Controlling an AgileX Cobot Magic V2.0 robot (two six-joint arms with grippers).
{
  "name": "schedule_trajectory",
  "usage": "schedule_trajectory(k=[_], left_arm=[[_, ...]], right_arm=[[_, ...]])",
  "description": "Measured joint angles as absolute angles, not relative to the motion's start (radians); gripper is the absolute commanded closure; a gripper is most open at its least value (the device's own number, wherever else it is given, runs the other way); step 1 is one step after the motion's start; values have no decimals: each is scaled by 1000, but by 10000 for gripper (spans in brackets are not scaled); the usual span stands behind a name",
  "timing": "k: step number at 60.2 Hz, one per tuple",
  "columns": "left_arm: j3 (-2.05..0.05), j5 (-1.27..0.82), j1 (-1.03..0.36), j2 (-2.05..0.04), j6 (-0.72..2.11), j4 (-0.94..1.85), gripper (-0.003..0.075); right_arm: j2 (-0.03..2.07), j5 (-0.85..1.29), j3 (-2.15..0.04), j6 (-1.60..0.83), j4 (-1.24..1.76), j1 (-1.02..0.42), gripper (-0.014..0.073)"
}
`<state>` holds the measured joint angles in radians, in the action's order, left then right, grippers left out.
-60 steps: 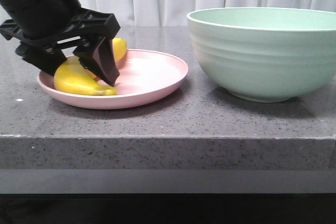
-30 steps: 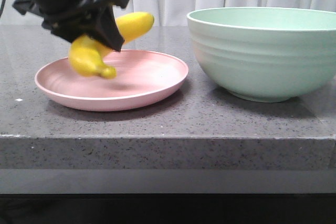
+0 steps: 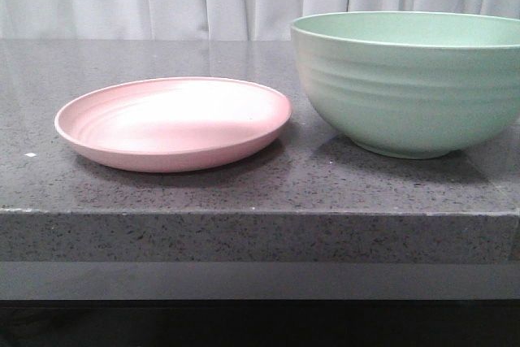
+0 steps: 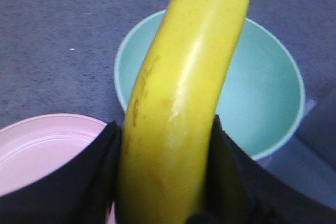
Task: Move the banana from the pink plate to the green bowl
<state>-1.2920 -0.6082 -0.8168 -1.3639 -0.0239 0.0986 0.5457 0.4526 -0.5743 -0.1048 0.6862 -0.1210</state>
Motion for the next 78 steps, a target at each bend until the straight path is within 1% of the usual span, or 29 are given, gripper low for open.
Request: schedule_trajectory(k=[8,14,29,41,43,47,52,55,60,62,64,67,71,73,78], left_arm=[[-1292,-630,-876,-1364,-20,99,694],[-1292,-632,-895,-1364,-20,99,694],[-1292,-634,-899,-1364,-20,99,694],[-1292,-634,-899,-1364,-20,99,694],[-1292,-634,-899,-1364,-20,99,694],[-1292,-634,-899,-1364,-20,99,694],[-1292,-634,-899,-1364,-20,99,694],[-1292,-634,-899,-1363,-20,99,694],[-1294,-630,-899,-1360,-20,99,694],[-1294,-630,-899,-1359,-18,99,689],[-1294,-630,-899,-1359,-18,99,684],[-1294,-630,-899,-1359,-16,99,663],[-1294,-628,-899,-1359,-16,97,601],[-1294,-628,-899,-1359,-14,97,559],[-1294,-626,-899,-1359,-14,92,400]], right_arm=[[640,453,-645,-196,844,-190,-51],[718,447,-684,-263,952,-237,-51],[931,440,-783,-445,1165,-311,-51],[1055,500,-867,-559,1302,-342,-44],[1071,512,-873,-572,1317,-342,-25],[1092,525,-879,-583,1338,-342,43],[1106,539,-881,-591,1346,-342,186],[1109,534,-881,-593,1346,-342,301],[1112,534,-881,-588,1362,-342,431],[1112,534,-882,-588,1363,-342,465],[1112,534,-884,-588,1364,-342,494],[1112,532,-884,-588,1364,-342,508],[1112,529,-884,-588,1364,-342,503],[1112,528,-884,-588,1364,-342,503],[1112,523,-884,-601,1367,-342,503]])
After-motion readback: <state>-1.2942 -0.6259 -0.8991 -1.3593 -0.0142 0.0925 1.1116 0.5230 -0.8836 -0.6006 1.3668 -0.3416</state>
